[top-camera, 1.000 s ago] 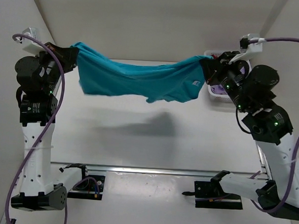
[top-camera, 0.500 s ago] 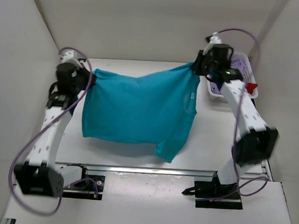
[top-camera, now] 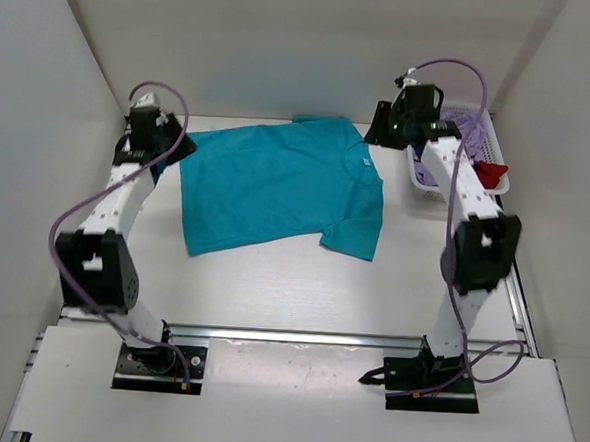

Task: Fold and stack the t-shirts
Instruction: Flatten out the tshirt, then grap the side of the flattened tshirt closest away from the robot with both arms

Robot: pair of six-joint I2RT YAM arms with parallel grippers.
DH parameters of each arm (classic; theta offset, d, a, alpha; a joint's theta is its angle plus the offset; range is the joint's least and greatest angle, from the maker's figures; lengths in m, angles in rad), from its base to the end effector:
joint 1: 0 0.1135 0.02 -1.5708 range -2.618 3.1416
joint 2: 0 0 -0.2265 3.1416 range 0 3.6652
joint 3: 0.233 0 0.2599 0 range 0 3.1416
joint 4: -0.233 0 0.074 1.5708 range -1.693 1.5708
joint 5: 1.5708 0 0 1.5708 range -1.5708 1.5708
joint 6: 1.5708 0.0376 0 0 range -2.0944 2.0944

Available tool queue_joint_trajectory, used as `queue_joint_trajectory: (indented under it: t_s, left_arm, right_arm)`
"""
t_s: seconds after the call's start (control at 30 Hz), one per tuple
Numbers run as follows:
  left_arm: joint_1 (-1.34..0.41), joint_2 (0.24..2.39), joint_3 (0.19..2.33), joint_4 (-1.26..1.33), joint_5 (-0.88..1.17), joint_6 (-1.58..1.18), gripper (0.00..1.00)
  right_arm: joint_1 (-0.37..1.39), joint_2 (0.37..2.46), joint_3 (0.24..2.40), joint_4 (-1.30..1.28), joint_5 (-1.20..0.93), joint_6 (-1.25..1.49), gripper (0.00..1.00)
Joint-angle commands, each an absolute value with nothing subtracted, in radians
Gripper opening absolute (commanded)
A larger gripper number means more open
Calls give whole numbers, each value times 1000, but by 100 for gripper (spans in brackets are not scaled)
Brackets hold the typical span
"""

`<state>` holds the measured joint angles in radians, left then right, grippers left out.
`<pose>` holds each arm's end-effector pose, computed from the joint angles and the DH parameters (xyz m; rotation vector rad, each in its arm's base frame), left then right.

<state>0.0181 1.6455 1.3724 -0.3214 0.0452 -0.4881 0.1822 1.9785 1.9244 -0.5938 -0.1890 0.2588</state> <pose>0.3890 0.0053 0.2665 -0.5210 2.1189 -0.3177 0.4452 0.0892 0.3007 -0.0197 2.2428 0.4509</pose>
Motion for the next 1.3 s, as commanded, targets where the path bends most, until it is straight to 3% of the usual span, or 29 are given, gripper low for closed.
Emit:
queue_joint_trajectory:
  t_s: [0.0,0.07,0.1,0.17,0.27,0.5,0.77,1.03,1.27]
  left_arm:
    - [14,1469,1143,-276,91,-529,50]
    - [15,1375,929,-226,112,-580,47]
    - [12,1318,883,-201,121,-589,47]
    - [15,1246,714,-189,140,-626,46]
    - [44,1114,534,-163,173,-673,48]
    - [109,901,324,-161,139,-767,55]
    - [100,913,230,-91,141,-908,52]
    - [74,897,155,-37,49,-1008,53]
    - [91,985,147,80,8,-1106,45]
  right_arm:
    - [279,1714,1609,-380,-135,323,34]
    - [325,1542,1340,-272,-133,392,28]
    - [339,1510,1288,-238,-126,397,18]
    - [380,1387,1089,-196,-97,419,10]
    - [455,1240,848,-124,-75,465,10]
    - [535,933,533,-121,-29,511,19]
    - [482,845,410,-118,-14,549,32]
    - [450,891,380,-69,-52,543,33]
    - [410,910,354,-40,-72,555,36]
